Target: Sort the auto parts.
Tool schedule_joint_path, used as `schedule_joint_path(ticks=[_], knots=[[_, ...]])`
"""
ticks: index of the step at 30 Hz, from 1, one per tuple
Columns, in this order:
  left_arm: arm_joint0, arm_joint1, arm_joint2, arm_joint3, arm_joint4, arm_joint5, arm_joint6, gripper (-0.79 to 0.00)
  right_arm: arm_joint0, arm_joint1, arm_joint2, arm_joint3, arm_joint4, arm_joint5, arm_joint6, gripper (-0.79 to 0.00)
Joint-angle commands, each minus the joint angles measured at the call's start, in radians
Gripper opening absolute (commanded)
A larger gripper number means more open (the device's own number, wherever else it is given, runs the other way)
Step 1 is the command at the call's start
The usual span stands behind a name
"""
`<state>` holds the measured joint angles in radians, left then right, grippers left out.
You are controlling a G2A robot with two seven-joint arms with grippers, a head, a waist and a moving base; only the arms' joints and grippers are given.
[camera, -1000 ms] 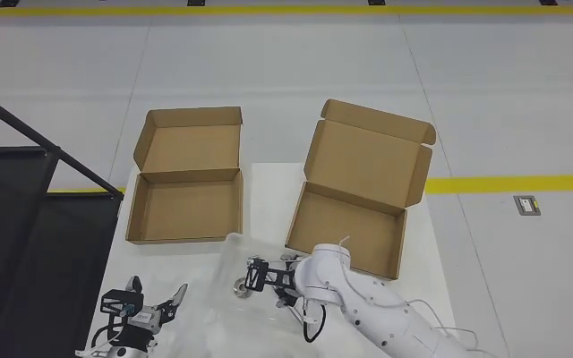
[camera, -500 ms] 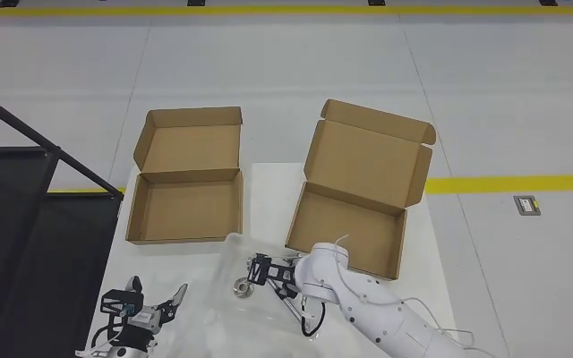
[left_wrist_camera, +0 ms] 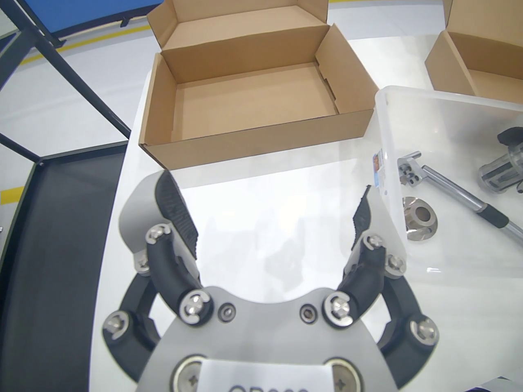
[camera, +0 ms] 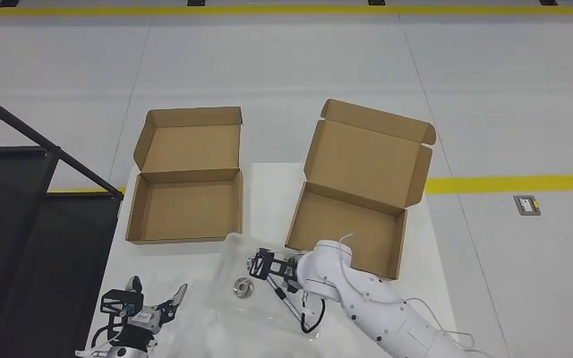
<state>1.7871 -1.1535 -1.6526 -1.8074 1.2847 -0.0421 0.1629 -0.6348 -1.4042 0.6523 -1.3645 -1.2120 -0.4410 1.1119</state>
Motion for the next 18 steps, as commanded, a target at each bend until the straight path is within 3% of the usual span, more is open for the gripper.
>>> schedule_joint_path(ticks=[1,6,11,14,18], knots=[[0.0,0.0,0.0,0.0,0.0,0.0,0.0,0.0,-0.03,0.016,0.033,-0.079,-0.003,-0.026,0.011,-0.785],[0.0,0.0,0.0,0.0,0.0,0.0,0.0,0.0,-0.15,0.074,0.188,-0.363,0.002,-0.137,-0.014,-0.785],[0.0,0.0,0.0,0.0,0.0,0.0,0.0,0.0,-0.273,0.113,0.336,-0.631,-0.117,-0.102,-0.077,-0.785],[0.0,0.0,0.0,0.0,0.0,0.0,0.0,0.0,-0.279,0.115,0.366,-0.652,-0.173,-0.031,-0.113,-0.785],[0.0,0.0,0.0,0.0,0.0,0.0,0.0,0.0,-0.227,0.105,0.374,-0.569,-0.18,0.053,-0.186,-0.785]])
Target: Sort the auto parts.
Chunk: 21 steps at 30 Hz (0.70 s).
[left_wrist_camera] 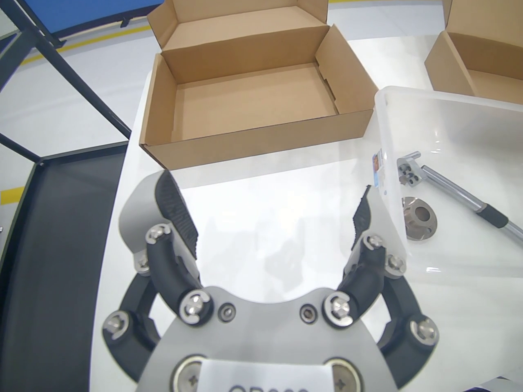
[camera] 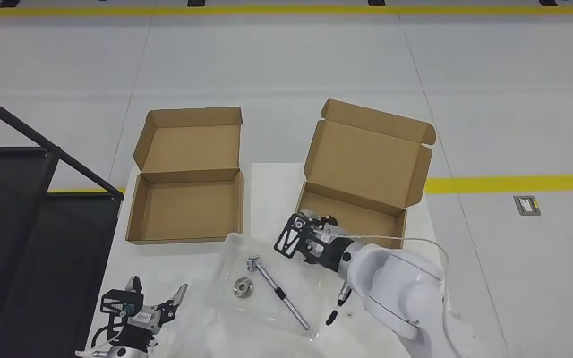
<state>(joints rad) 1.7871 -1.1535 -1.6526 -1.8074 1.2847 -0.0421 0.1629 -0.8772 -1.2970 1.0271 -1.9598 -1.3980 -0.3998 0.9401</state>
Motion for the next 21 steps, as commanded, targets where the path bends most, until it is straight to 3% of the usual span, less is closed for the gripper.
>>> schedule_joint_path(ticks=[1,14,17,21], knots=[[0.0,0.0,0.0,0.0,0.0,0.0,0.0,0.0,0.022,-0.003,-0.003,0.039,0.008,0.014,-0.018,-0.785],[0.0,0.0,0.0,0.0,0.0,0.0,0.0,0.0,0.015,-0.003,-0.001,0.049,0.008,0.025,-0.024,-0.785],[0.0,0.0,0.0,0.0,0.0,0.0,0.0,0.0,0.037,-0.017,-0.037,0.138,-0.002,0.123,0.018,-0.785],[0.0,0.0,0.0,0.0,0.0,0.0,0.0,0.0,0.168,-0.057,-0.108,0.352,0.05,0.261,0.029,-0.785]])
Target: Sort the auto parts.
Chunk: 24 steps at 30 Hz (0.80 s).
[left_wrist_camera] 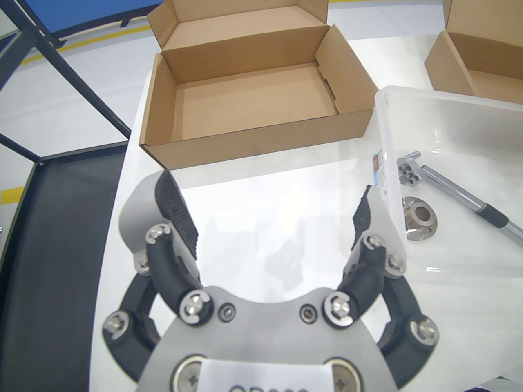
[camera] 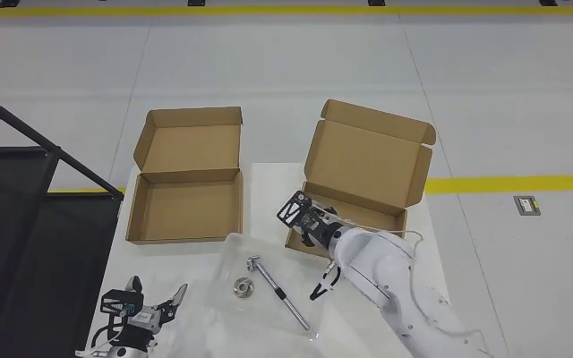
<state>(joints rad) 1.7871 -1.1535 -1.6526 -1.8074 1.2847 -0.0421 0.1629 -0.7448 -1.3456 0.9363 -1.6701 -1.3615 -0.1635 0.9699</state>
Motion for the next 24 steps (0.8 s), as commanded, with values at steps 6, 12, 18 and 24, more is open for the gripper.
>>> schedule_joint_path(ticks=[6,12,18,24], knots=[[0.0,0.0,0.0,0.0,0.0,0.0,0.0,0.0,0.236,-0.082,-0.126,0.452,0.103,0.134,-0.017,-0.785],[0.0,0.0,0.0,0.0,0.0,0.0,0.0,0.0,0.343,-0.138,-0.178,0.726,0.151,0.186,-0.084,-0.785],[0.0,0.0,0.0,0.0,0.0,0.0,0.0,0.0,0.399,-0.177,-0.216,0.87,0.154,0.186,-0.091,-0.785],[0.0,0.0,0.0,0.0,0.0,0.0,0.0,0.0,0.442,-0.207,-0.219,0.966,0.184,0.177,-0.125,-0.191]])
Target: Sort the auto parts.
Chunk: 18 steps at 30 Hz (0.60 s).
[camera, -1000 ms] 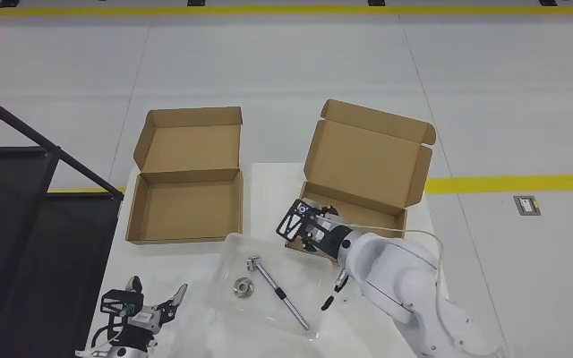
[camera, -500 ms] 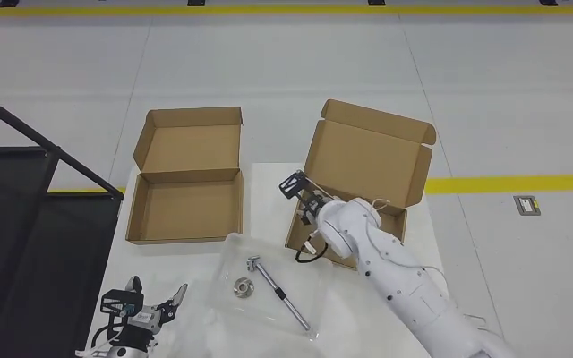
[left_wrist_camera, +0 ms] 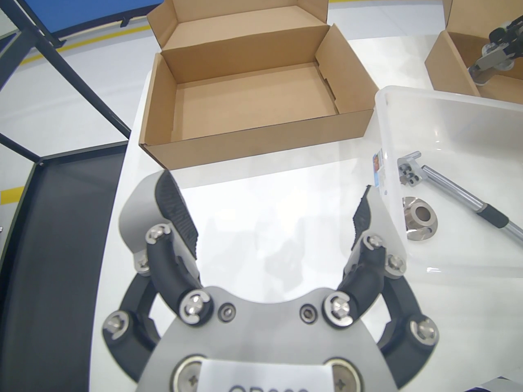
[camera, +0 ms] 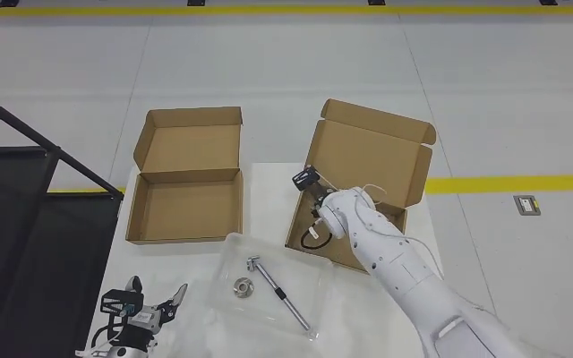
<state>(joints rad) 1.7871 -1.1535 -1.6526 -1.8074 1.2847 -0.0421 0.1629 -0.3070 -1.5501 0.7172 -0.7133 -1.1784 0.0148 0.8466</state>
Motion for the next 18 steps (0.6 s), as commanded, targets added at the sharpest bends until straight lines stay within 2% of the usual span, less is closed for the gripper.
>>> schedule_joint_path(ticks=[1,2,11,15,18], knots=[[0.0,0.0,0.0,0.0,0.0,0.0,0.0,0.0,0.009,-0.006,0.0,0.019,0.003,-0.002,-0.003,-0.102],[0.0,0.0,0.0,0.0,0.0,0.0,0.0,0.0,0.012,-0.009,-0.001,0.028,0.004,-0.005,-0.004,-0.009],[0.0,0.0,0.0,0.0,0.0,0.0,0.0,0.0,0.016,-0.011,0.022,0.018,-0.008,-0.035,-0.022,0.0],[0.0,0.0,0.0,0.0,0.0,0.0,0.0,0.0,-0.021,0.011,0.058,-0.096,-0.031,-0.045,-0.017,0.0],[0.0,0.0,0.0,0.0,0.0,0.0,0.0,0.0,-0.089,0.041,0.104,-0.271,-0.063,-0.062,0.009,0.0]])
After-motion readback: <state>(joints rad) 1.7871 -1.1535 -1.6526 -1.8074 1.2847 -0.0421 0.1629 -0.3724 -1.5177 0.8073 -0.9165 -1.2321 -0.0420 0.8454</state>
